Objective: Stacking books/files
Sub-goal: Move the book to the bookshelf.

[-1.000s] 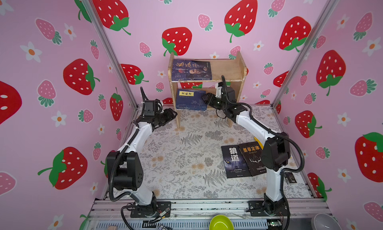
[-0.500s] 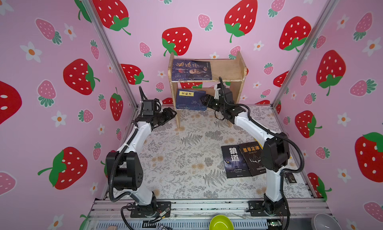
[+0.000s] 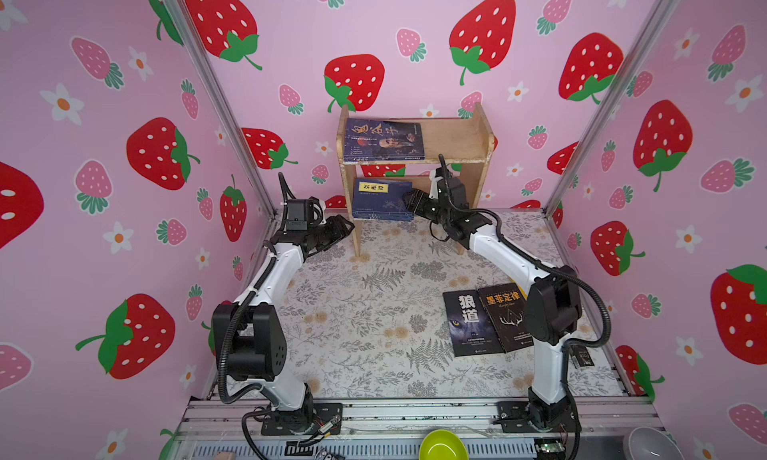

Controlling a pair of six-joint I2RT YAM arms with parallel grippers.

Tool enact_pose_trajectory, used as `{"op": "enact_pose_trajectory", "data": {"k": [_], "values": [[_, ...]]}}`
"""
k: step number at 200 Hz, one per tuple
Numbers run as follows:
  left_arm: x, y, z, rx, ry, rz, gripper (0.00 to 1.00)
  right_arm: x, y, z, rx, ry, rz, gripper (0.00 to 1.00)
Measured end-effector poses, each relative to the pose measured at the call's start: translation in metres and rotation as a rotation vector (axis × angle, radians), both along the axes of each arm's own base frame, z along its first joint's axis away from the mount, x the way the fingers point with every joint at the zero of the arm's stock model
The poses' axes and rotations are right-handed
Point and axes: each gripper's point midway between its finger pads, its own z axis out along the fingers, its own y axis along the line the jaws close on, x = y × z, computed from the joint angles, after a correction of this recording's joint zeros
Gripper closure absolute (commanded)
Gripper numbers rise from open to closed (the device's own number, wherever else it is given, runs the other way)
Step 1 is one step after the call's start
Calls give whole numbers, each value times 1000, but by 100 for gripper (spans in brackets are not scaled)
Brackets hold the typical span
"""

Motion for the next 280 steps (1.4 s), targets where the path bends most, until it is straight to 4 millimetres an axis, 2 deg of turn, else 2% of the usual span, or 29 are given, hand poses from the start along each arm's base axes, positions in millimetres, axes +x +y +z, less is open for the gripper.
{"op": "enact_pose_trajectory", "data": {"k": [25,61,114,147,182,209,280], "values": [[0,1,0,0,0,2,32,4,9,-4,6,3,10,37],[1,4,0,0,0,8,32,5,9,-7,-11,1,1,34],[1,5,0,-1,0,10,32,-5,-10,-1,-51,-23,-56,29],[1,5,0,-2,0,10,32,-6,-11,2,-39,-21,-62,28],[0,4,1,-6,-1,4,31,-4,-6,0,-23,-5,-51,30],[-1,4,2,-6,-4,4,31,1,2,-11,-23,9,-37,31],[-3,6,11,-6,-23,9,31,1,8,-9,-31,-1,-45,29]]}}
